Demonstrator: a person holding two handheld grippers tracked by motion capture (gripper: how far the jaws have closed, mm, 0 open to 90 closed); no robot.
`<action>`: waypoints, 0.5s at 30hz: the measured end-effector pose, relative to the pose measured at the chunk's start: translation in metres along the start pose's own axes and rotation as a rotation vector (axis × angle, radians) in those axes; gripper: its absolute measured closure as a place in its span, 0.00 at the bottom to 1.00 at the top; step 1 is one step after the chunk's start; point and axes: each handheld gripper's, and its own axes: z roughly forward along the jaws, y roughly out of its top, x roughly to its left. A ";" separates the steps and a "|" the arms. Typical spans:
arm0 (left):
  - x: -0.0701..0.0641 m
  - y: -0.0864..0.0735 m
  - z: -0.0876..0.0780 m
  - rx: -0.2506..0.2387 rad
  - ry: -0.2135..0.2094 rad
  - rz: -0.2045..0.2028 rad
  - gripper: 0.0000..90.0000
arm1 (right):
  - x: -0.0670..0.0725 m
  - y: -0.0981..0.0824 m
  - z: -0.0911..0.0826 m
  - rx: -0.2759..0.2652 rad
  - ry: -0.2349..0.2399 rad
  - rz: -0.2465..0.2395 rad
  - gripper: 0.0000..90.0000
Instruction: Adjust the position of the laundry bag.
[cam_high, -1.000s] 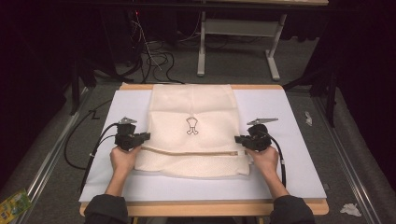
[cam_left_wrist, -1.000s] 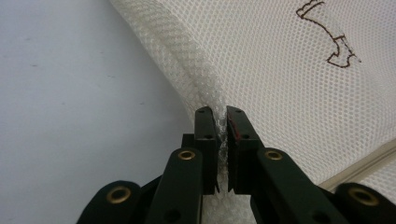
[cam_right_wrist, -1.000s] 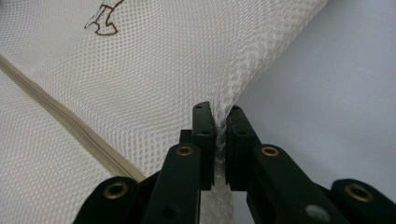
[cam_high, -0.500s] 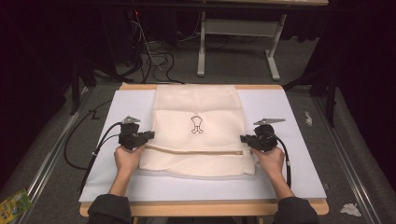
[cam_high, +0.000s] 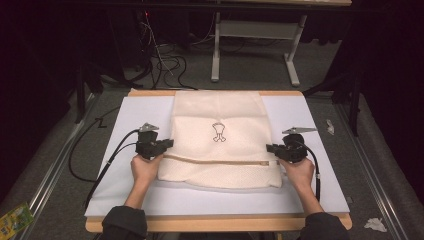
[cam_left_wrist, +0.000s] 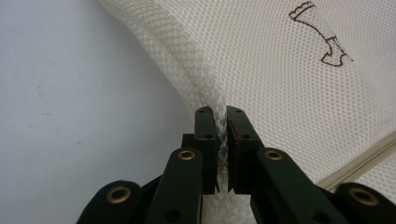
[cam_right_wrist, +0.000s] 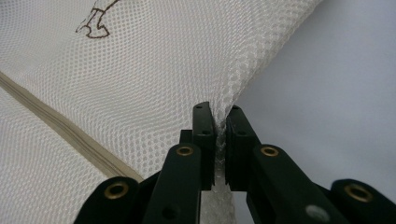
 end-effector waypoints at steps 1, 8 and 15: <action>-0.002 0.000 0.001 0.000 0.002 0.005 0.94 | -0.001 -0.001 -0.001 0.000 -0.002 0.007 0.96; -0.010 0.005 0.005 -0.009 0.003 0.010 0.94 | -0.009 -0.005 -0.004 -0.005 -0.015 0.026 0.96; -0.016 0.005 0.011 -0.011 0.007 0.009 0.94 | -0.015 -0.007 -0.006 -0.002 -0.032 0.038 0.95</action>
